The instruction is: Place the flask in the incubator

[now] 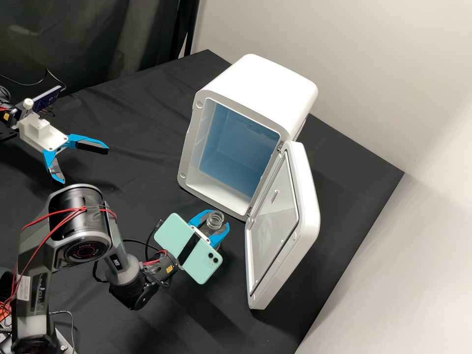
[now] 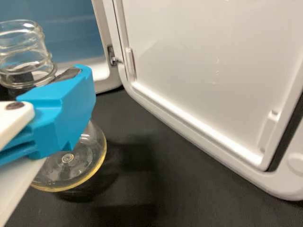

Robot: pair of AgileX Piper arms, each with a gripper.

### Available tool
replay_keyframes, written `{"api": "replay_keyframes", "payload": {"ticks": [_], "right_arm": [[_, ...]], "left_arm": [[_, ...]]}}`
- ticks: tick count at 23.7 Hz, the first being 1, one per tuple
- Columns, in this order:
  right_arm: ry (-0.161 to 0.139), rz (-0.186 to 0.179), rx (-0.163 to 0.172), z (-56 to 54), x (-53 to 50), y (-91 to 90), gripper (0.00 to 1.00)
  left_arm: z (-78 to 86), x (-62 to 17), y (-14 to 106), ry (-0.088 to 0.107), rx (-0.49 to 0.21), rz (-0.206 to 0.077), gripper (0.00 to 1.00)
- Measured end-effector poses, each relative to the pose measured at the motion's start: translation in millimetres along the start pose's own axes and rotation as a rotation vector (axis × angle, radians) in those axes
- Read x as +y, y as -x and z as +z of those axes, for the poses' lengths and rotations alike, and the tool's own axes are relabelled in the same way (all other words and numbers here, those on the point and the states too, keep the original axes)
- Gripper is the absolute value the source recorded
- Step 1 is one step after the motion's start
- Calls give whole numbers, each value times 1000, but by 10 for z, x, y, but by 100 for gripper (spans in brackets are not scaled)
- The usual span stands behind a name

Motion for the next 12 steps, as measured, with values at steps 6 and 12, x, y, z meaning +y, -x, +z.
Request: {"api": "replay_keyframes", "payload": {"ticks": [6,12], "right_arm": [[-1,13,52,-164,20,-16,0],[-33,42,69,-234,63,-19,0]], "left_arm": [[-21,5,4,4,13,4,100],[-45,13,5,15,38,13,100]]}}
